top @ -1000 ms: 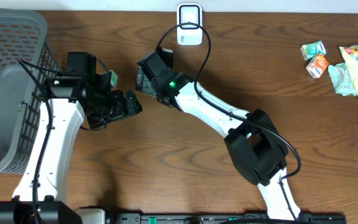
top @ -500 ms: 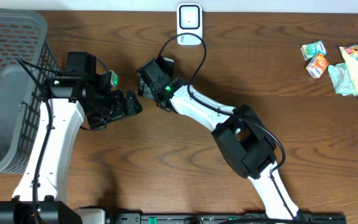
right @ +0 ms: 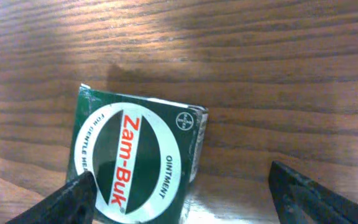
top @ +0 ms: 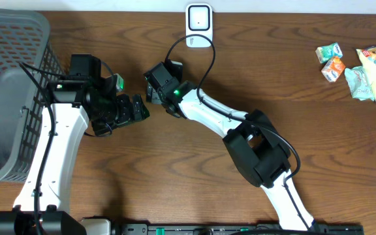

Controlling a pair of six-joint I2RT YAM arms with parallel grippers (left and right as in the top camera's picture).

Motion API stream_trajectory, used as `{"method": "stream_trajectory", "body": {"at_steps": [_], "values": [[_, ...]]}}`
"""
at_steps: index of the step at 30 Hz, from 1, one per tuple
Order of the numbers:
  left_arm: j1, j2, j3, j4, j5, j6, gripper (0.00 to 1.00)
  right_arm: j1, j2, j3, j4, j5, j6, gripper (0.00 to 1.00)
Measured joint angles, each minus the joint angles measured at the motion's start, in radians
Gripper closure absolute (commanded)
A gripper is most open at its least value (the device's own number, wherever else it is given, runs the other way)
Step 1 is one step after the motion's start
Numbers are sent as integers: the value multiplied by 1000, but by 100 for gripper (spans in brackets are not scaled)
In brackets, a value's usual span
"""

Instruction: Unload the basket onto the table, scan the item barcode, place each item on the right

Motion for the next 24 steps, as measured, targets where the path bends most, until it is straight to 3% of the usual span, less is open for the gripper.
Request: {"method": "stream_trajectory", "body": {"at_steps": [7, 15, 21, 24], "values": [[0, 0, 0, 0, 0, 0, 2, -30, -26, 11, -136, -21, -13, 42], [0, 0, 0, 0, 0, 0, 2, -116, -77, -2, -263, 14, -17, 50], [0, 0, 0, 0, 0, 0, 3, -150, -135, -12, -246, 18, -19, 53], [0, 0, 0, 0, 0, 0, 2, -140, -152, -12, -219, 3, -23, 63]]}}
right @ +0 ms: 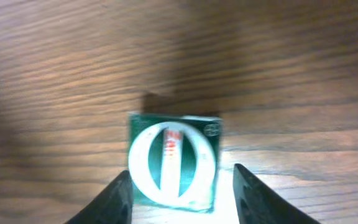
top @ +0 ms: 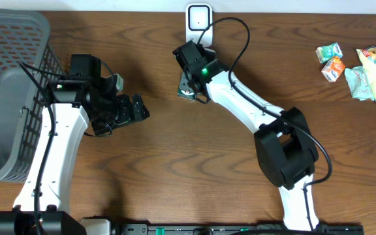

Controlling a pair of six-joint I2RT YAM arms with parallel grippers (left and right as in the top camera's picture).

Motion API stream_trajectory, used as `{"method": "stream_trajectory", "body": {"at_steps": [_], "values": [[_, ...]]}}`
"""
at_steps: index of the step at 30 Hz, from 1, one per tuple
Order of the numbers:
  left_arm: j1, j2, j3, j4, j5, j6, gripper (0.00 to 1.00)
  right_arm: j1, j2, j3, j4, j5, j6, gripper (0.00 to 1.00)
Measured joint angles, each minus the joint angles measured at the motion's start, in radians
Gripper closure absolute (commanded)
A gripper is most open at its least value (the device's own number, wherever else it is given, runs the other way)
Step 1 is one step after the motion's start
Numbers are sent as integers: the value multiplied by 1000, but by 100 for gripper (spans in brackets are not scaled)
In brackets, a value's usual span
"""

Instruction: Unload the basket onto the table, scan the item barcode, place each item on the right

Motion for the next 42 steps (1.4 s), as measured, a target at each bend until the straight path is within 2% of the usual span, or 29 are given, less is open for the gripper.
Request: {"method": "stream_trajectory", "body": {"at_steps": [4, 7, 18, 25, 35, 39, 42], "values": [[0, 0, 0, 0, 0, 0, 2, 32, 1, -2, 37, -10, -5, 90], [0, 0, 0, 0, 0, 0, 2, 60, 5, -4, 88, -14, -5, 98], [0, 0, 0, 0, 0, 0, 2, 91, 104, -4, 132, 8, -27, 99], [0, 0, 0, 0, 0, 0, 2, 90, 109, -5, 5, 82, -77, 99], [0, 0, 0, 0, 0, 0, 2, 81, 107, -4, -253, 197, -61, 99], [0, 0, 0, 0, 0, 0, 2, 51, 105, -5, -264, 229, -26, 99], [0, 0, 0, 0, 0, 0, 2, 18, 84, -7, -211, 181, -43, 99]]}}
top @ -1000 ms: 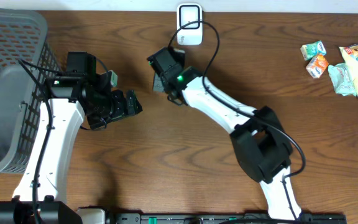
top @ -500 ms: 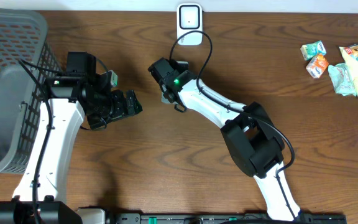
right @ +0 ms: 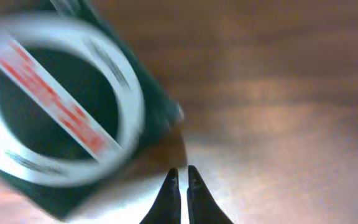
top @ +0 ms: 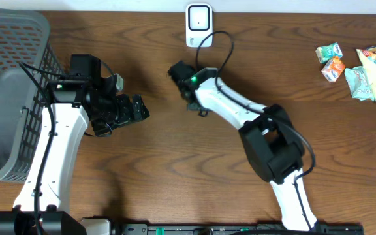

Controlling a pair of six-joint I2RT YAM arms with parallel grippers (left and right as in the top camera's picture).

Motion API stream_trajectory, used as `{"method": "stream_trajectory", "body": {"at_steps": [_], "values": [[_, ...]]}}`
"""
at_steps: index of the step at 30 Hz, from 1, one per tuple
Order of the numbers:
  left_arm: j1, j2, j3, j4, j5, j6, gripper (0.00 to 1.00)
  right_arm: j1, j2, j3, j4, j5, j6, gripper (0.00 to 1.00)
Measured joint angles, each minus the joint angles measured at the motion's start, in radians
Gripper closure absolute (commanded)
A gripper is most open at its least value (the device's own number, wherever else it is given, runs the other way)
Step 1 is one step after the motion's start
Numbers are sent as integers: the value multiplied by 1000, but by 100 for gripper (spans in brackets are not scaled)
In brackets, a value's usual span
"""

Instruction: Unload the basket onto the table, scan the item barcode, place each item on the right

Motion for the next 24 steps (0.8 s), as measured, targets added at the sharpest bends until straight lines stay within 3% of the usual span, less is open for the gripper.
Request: {"method": "stream_trajectory", "body": {"at_steps": [6, 12, 17, 24], "values": [[0, 0, 0, 0, 0, 0, 2, -23, -82, 0, 188, -312, -207, 99], [0, 0, 0, 0, 0, 0, 2, -13, -107, 0, 332, -513, -292, 94], [0, 0, 0, 0, 0, 0, 3, -11, -107, 0, 452, -503, -285, 91], [0, 0, 0, 0, 0, 0, 2, -9, -102, -1, 632, -325, -279, 88]]}}
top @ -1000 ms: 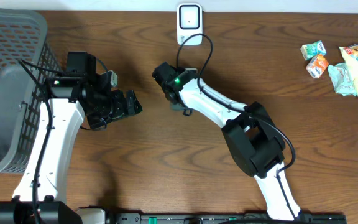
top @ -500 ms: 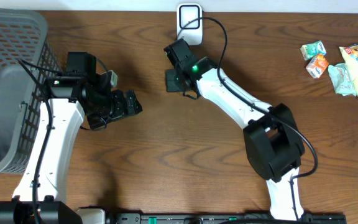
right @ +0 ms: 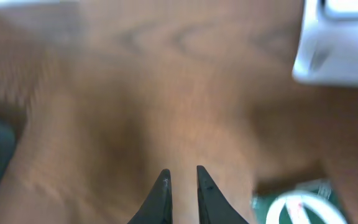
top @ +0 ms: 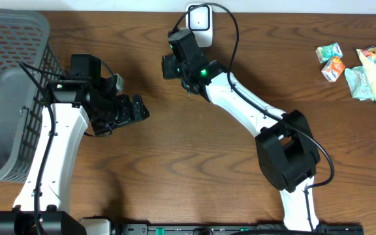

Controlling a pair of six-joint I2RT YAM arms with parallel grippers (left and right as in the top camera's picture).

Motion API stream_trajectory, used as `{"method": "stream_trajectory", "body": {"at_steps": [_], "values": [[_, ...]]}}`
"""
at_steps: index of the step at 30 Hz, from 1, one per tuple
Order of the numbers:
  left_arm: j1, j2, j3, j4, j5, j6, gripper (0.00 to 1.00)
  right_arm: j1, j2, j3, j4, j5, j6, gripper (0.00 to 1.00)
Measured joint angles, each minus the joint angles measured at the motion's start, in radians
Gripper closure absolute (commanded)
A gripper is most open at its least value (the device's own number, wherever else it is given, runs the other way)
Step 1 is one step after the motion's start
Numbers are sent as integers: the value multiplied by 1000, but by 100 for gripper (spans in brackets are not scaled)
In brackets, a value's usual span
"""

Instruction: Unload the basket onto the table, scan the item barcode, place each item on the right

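The item is a green Zam-Buk box (right: 297, 208) with a white ring. It lies on the wood at the lower right edge of the right wrist view, apart from the fingers. In the overhead view my right arm hides it. My right gripper (top: 172, 65) (right: 181, 180) is shut, with only a thin gap and nothing in it, just left of the white scanner (top: 199, 18) (right: 340, 43). My left gripper (top: 138, 108) rests open further left, holding nothing.
A grey mesh basket (top: 5, 78) fills the left side of the table. Several snack packets (top: 364, 65) lie at the far right. The scanner's black cable (top: 230, 32) loops over my right arm.
My right gripper has moved back and up toward the scanner and turned. The box, which filled the wrist view, now shows only at its lower right edge. The left arm has not moved.
My right gripper was wide open over the box next to the left gripper. Then the box was further right, below the scanner, between the narrowed fingers. Then the fingers were shut beside the lying box. Now they point at bare wood by the scanner.
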Motion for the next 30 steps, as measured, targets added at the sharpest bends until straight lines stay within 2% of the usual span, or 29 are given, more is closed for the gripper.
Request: {"method": "stream_trajectory", "body": {"at_steps": [10, 14, 20, 30], "values": [[0, 0, 0, 0, 0, 0, 2, 0, 165, 0, 179, 67, 1, 90], [0, 0, 0, 0, 0, 0, 2, 0, 213, -5, 167, 90, 0, 92], [0, 0, 0, 0, 0, 0, 2, 0, 215, -5, 134, 171, -16, 92], [0, 0, 0, 0, 0, 0, 2, 0, 215, -5, 114, 200, -44, 91]]}}
